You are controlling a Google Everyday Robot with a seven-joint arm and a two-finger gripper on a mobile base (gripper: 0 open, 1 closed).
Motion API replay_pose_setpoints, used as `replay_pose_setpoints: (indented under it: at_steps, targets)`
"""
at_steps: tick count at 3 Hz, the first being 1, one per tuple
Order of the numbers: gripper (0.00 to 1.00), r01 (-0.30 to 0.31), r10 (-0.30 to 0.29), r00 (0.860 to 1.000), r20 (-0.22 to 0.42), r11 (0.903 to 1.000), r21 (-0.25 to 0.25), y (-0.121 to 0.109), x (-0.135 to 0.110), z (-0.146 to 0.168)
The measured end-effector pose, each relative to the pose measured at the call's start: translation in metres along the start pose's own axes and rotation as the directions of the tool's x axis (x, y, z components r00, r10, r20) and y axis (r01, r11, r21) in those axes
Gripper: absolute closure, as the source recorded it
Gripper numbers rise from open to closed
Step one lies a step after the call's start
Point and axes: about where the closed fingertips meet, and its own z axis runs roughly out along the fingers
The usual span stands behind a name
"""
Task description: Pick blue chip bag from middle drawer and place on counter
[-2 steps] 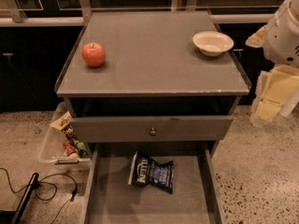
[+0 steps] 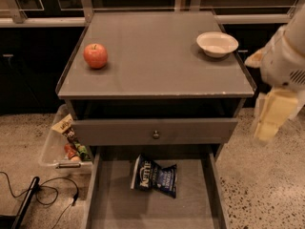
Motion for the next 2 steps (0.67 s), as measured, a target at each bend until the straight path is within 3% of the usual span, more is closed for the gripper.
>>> replay_pose_setpoints:
  at_steps: [1, 2]
  targets:
    - [0.0, 0.01, -0.009, 1.0, 0.025, 0.9987, -0.05, 0.032, 0.005, 0.06]
    - [0.0, 0.026, -0.023, 1.0, 0.021, 0.9883, -0.15, 0.089, 0.022, 0.158]
